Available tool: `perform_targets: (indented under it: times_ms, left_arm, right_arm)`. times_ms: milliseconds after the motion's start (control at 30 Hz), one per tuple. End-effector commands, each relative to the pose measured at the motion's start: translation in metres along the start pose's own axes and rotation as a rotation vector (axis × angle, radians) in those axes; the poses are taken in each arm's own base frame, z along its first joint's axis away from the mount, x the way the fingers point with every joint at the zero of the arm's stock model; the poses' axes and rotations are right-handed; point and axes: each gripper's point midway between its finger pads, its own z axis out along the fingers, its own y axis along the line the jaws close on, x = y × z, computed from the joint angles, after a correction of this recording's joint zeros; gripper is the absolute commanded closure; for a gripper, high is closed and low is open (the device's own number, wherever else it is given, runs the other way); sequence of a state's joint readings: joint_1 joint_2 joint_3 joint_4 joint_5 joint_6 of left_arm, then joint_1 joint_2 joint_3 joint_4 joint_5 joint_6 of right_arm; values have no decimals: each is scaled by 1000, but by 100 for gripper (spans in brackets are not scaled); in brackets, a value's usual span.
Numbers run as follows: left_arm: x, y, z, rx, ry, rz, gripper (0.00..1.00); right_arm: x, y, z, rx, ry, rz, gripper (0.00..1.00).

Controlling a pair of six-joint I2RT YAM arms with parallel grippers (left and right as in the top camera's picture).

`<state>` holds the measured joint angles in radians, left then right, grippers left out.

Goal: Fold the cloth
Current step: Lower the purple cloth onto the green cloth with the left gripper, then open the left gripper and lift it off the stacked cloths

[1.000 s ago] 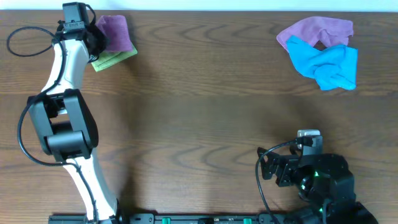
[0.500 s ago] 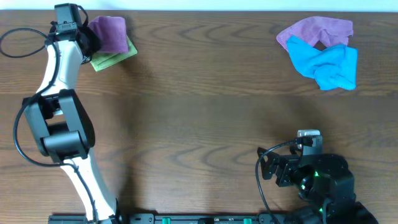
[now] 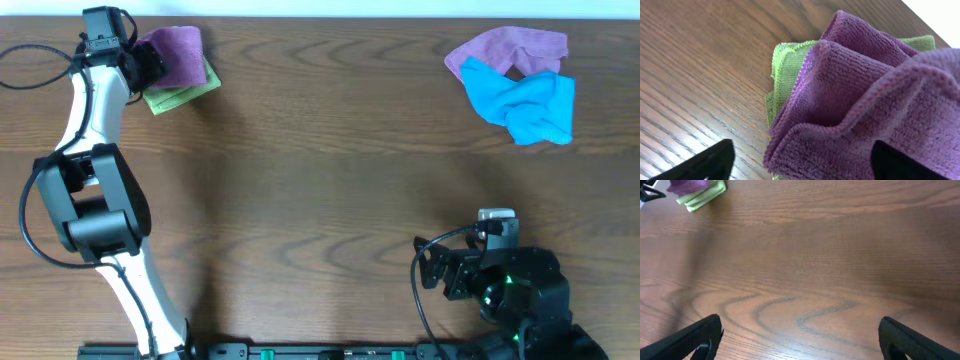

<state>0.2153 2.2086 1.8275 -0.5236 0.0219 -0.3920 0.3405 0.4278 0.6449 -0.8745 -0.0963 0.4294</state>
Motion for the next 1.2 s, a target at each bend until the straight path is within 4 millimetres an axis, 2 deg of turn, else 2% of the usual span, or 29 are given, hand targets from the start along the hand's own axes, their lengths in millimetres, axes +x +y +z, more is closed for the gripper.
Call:
perform_targets:
  times_ms: [0,67,233,433,567,733,867,1067,1167]
  left_arm:
    - [-23,-1,-23,10,-62,13,7]
    - [-28,-1,-30,8,-78,22,2]
    - [-37,-1,-55,3,-111,69,5]
    - [-40,-2,-104,6,-124,137,5]
    - [-34,-3,-135,14,-110,143,5]
    - [-18,-12,-172,28,-90,200,5]
    - [3,-14,-196,24,-38,224,5]
    - [37,-9,-220,13,67,242,5]
    - [63,-23,-228,120,175,240,5]
  right_arm:
    - [0,-2,0,9,-3,16,1]
    - [0,-2,0,8,-3,16,1]
    - [0,-2,0,8,-3,16,1]
    - [0,-2,0,8,-3,16,1]
    - [0,-2,0,8,-3,16,1]
    - [0,-2,0,8,-3,16,1]
    - [0,-2,0,8,-3,16,1]
    - [0,-2,0,9,-3,16,1]
    - [0,-2,0,8,-3,16,1]
